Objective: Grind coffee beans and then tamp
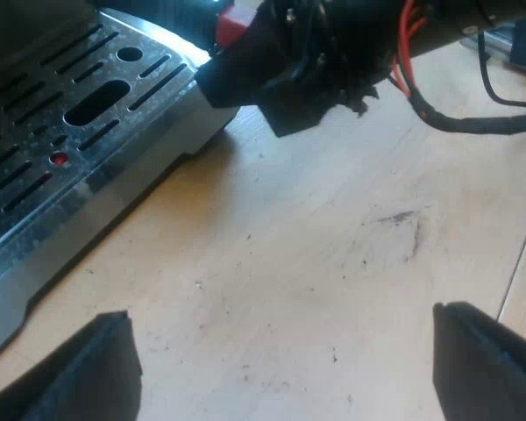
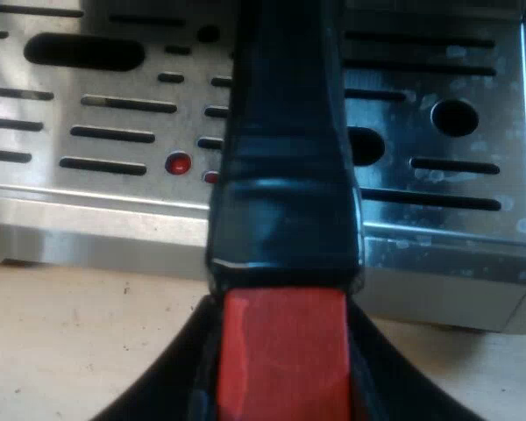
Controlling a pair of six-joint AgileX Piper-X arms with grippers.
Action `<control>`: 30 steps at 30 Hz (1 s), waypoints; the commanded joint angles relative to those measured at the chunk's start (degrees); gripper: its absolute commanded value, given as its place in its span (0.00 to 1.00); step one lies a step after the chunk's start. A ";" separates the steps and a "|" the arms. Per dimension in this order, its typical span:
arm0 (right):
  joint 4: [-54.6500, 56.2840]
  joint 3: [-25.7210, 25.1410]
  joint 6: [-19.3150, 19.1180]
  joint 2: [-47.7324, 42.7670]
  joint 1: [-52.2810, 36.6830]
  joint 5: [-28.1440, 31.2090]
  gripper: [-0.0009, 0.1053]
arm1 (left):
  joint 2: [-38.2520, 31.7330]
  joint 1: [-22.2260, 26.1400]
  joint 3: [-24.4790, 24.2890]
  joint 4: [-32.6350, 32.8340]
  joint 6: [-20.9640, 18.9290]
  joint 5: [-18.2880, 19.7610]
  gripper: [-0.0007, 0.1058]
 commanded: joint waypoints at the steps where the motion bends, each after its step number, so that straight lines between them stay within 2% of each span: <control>1: -1.03 1.36 -0.82 -2.63 2.72 2.12 0.01 | -0.36 -0.26 -0.03 -0.64 0.45 -0.05 0.68; 11: -1.03 5.69 0.33 -7.48 8.95 8.89 0.01 | -0.36 -0.26 -0.03 -0.64 0.45 -0.05 0.68; 18: 2.75 5.74 1.80 -9.99 11.66 10.05 0.01 | -0.36 -0.26 -0.03 -0.64 0.33 -0.64 0.68; 27: 8.78 5.74 3.06 -12.41 14.68 10.05 0.01 | -6.45 -0.26 -3.57 1.74 0.06 -5.66 0.68; 30: 14.72 5.74 2.86 -18.09 21.35 8.99 0.01 | -8.62 -0.26 -4.28 1.73 0.06 -6.60 0.71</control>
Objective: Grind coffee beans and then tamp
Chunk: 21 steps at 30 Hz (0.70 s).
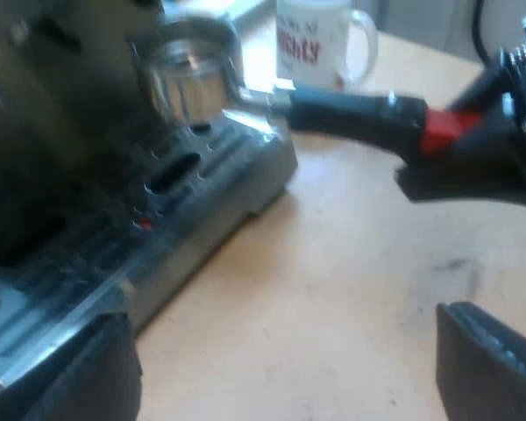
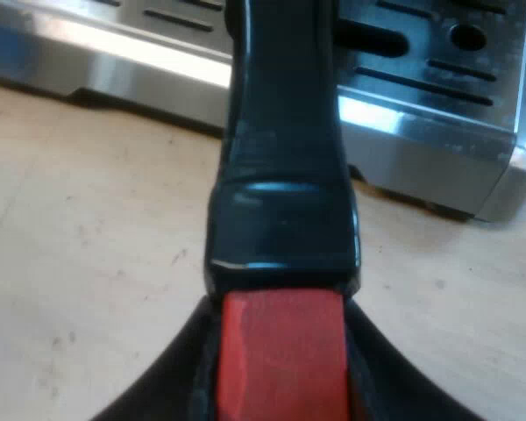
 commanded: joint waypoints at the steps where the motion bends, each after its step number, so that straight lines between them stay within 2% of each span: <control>1: 4.12 -0.63 -0.24 -6.07 5.64 1.21 0.01 | -1.73 -0.26 -0.79 -0.04 0.06 -0.69 0.73; 3: 4.83 -0.63 -0.91 -7.18 6.65 -0.56 0.01 | -2.16 -0.26 -0.80 -0.04 -0.11 -0.69 0.74; 9: 5.18 -0.63 -7.39 -8.46 8.24 -3.18 0.01 | -2.15 -0.26 -0.80 0.09 -0.34 -0.69 0.74; 14: 5.18 0.26 -11.17 -8.46 8.15 -4.50 0.01 | -2.02 -0.26 -0.80 0.09 -1.33 -0.55 0.74; 16: 5.18 1.06 -11.35 -8.46 8.13 -5.46 0.01 | -1.66 -0.26 -0.80 0.09 -2.71 -0.55 0.74; 21: 4.37 3.11 -11.51 -8.46 8.13 -6.51 0.01 | 0.03 -0.26 -0.80 -0.37 -2.74 0.54 0.75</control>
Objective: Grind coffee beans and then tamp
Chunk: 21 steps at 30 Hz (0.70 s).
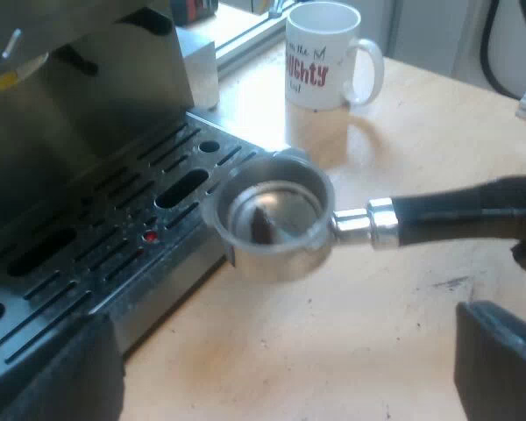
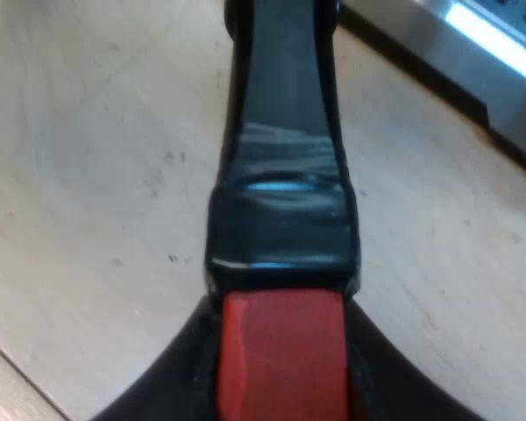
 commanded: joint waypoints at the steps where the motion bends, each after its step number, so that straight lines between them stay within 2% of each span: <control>1: -1.59 1.32 -0.66 -0.71 0.04 1.20 0.01 | 2.64 -0.26 -0.34 -0.81 -0.98 0.79 0.78; 3: -3.88 2.91 -0.66 -0.71 0.04 -0.03 0.01 | 4.19 -0.26 -0.34 -0.79 -0.98 0.79 0.78; 4: -6.99 5.81 -0.66 -0.49 0.04 -0.98 0.01 | 5.16 -0.47 -0.34 -0.79 -0.98 0.79 0.78; 8: -10.63 8.38 -0.66 1.24 -0.64 -3.32 0.01 | 9.03 -3.23 -0.34 -0.79 -0.86 0.68 0.78; 14: -14.64 8.82 -1.24 6.23 -4.97 -6.16 0.01 | 15.42 -9.55 -0.34 -0.79 -0.41 0.22 0.78; 21: -20.14 8.82 -1.96 11.68 -7.39 -8.56 0.01 | 23.41 -12.27 -0.34 -1.37 0.66 -1.06 0.78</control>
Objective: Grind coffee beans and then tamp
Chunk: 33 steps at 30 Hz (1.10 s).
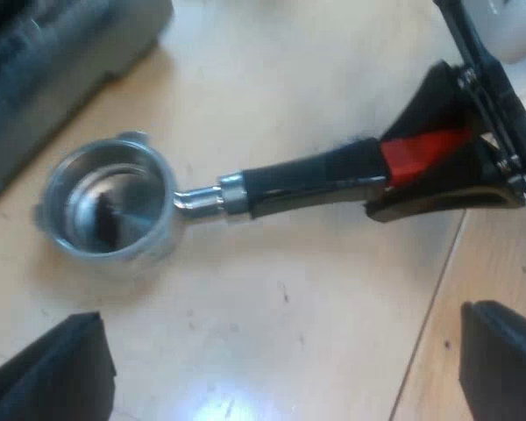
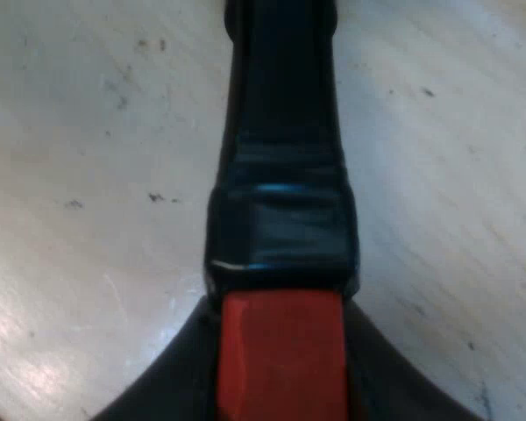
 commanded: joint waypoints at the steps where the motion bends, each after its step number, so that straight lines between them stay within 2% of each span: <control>1: -3.79 -0.47 -0.58 1.51 -0.30 1.22 0.01 | 2.22 -0.26 -0.34 -1.51 0.23 -0.35 0.78; 10: -8.09 -0.47 0.27 7.21 -0.30 1.37 0.01 | 7.44 -0.26 -0.34 -4.08 0.23 -0.35 0.78; 15: -8.15 -0.47 2.57 9.10 -0.30 1.70 0.01 | 7.62 -0.26 -0.34 -4.24 0.23 -0.52 0.78; 25: -7.51 -0.47 2.56 10.61 -0.30 1.13 0.01 | 7.62 -0.26 -0.34 -3.50 0.23 -0.72 0.78; 33: -7.40 -0.47 2.56 10.69 -0.30 -3.89 0.03 | 7.62 -0.26 -0.34 -3.51 0.23 -0.71 0.78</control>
